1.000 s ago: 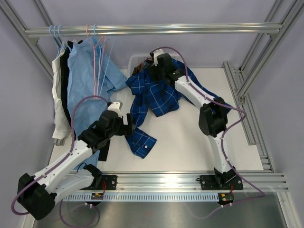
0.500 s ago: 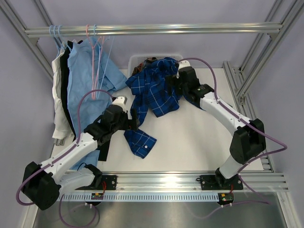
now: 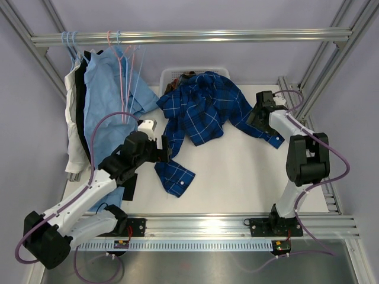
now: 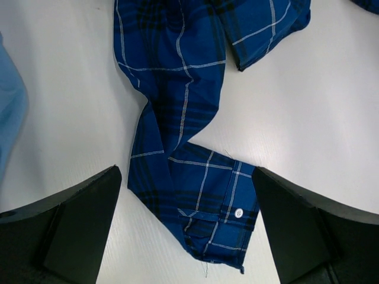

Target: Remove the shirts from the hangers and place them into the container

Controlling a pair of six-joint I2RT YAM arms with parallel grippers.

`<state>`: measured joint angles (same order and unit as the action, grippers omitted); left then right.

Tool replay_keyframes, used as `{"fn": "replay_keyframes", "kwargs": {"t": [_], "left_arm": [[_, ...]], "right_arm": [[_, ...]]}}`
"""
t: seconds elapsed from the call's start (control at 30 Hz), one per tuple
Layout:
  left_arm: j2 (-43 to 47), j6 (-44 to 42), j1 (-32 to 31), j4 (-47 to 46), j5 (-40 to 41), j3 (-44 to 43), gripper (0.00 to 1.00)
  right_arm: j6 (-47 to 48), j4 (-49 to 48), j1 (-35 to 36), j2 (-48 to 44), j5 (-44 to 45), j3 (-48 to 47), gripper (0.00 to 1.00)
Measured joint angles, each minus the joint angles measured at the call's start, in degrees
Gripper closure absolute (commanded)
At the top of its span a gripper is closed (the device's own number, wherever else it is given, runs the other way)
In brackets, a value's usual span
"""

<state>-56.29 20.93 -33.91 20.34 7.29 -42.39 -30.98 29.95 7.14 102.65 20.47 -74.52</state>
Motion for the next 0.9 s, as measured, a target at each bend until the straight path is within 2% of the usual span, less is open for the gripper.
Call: {"fn": "replay_keyframes", "kwargs": {"t": [0.33,0.43,0.47,0.57,0.6,0.67,0.7,0.9], "left_arm": [[5.0,-1.0,0.0,1.2,0.1,2.0,0.01],[5.7,-1.2,0.0,1.5,0.2,2.3,0.01],[6.0,-1.2,0.0,1.7,0.3,2.4,0.01],[6.3,-1.4,0.0,2.2,0.5,2.6,0.01],[6.4,-1.5,0.0,2.3,0.5,2.6,0.01],[6.4,-1.6,0.0,2.3,0.6,2.6,0.01],[6.4,-1.6,0.0,2.4,0.7,2.7,0.01],[6.4,-1.7,0.0,2.4,0.9,2.7,0.01]], "right_arm": [[-5.1,2.4,-9.3,13.5,-2.0,-9.5,0.03],[-5.6,3.7,-10.3,16.8,-3.5,-13.0,0.15],[-5.8,4.0,-10.3,17.6,-4.0,-13.8,0.27],[-6.2,4.7,-10.4,18.4,-5.5,-14.7,0.46],[-6.1,5.1,-10.6,18.5,-6.5,-15.0,0.63],[-5.5,6.1,-10.9,19.1,-7.8,-16.3,0.82],[-5.3,6.1,-11.0,19.4,-8.2,-16.9,0.98],[-0.4,3.9,-11.3,19.4,-15.8,-17.2,1.00]]}}
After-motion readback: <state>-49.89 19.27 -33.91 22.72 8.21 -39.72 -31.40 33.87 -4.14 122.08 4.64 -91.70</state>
